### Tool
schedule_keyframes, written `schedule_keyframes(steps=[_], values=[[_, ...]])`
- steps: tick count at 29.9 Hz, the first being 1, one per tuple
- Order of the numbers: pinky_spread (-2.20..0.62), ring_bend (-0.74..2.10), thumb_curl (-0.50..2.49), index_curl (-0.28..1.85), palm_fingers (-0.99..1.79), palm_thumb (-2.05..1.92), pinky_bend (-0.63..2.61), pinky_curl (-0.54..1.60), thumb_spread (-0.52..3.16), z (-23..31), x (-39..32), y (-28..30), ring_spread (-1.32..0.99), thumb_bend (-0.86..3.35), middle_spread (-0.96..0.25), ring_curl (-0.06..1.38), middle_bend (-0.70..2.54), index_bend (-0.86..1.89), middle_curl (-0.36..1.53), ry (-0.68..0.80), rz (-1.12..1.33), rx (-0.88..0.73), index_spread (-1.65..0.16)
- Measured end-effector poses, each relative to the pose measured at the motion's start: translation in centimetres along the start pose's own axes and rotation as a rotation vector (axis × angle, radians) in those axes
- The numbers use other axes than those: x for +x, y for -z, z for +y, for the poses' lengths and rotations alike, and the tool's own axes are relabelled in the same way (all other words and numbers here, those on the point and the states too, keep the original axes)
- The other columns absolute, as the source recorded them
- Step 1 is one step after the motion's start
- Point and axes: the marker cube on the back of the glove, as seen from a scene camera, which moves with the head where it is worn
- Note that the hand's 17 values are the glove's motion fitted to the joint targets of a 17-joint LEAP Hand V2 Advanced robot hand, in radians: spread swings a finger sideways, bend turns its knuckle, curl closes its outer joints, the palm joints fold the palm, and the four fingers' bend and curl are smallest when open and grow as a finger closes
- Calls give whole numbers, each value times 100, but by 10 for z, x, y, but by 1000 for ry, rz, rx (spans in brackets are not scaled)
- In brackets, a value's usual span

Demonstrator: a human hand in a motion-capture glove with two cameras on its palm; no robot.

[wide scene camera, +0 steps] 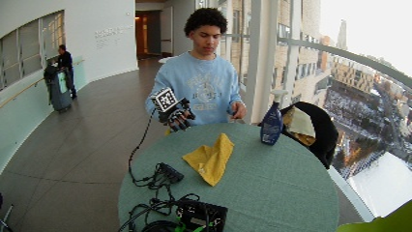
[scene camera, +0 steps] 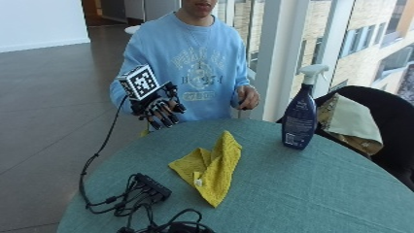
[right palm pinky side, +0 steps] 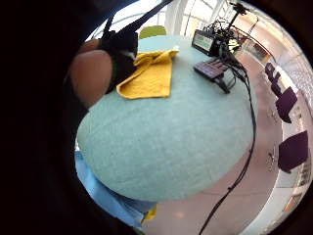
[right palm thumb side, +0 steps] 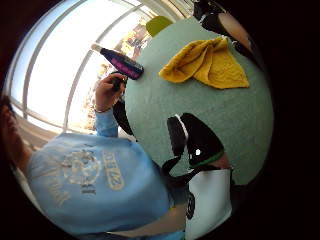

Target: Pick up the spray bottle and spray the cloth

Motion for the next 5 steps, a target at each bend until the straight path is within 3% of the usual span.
schedule_keyframes(steps=[5], values=[[24,37,39,21,68,70,28,36,111,5,9,1,-1,-2,-8,35,26,12,43,-12,6,-21,-39]])
